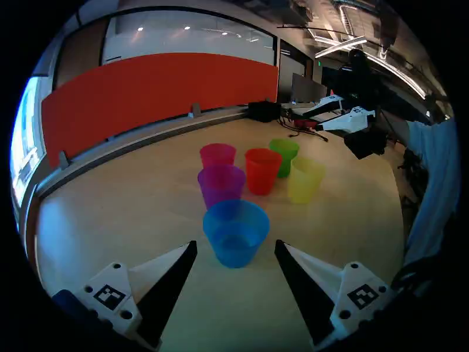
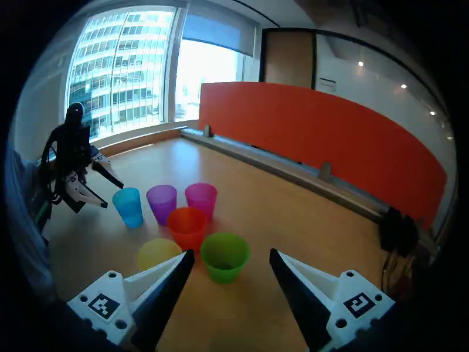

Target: Pour water

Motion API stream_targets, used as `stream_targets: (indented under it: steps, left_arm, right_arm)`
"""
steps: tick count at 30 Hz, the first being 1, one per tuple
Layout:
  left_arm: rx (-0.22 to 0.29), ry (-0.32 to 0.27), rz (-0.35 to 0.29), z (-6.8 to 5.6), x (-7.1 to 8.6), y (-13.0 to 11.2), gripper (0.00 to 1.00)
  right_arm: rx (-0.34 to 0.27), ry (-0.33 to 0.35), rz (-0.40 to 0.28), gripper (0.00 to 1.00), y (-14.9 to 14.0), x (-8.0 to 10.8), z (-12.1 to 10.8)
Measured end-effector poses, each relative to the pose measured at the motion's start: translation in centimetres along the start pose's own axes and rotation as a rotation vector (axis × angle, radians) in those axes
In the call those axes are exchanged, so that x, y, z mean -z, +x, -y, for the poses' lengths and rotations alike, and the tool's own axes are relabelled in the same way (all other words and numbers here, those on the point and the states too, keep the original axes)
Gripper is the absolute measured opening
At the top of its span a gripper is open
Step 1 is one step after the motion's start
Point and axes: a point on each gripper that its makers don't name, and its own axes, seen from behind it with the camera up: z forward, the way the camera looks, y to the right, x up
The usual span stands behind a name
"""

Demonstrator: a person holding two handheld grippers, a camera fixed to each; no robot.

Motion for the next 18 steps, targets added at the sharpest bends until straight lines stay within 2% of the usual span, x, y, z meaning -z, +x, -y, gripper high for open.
stream_targets:
  steps: [18]
  left_arm:
    - [-0.001,-0.027,0.057,0.2,-3.7,-0.7,0.99]
  right_arm:
    - [-0.009,0.003,0.030,1.00,-1.2,-1.4,-0.9]
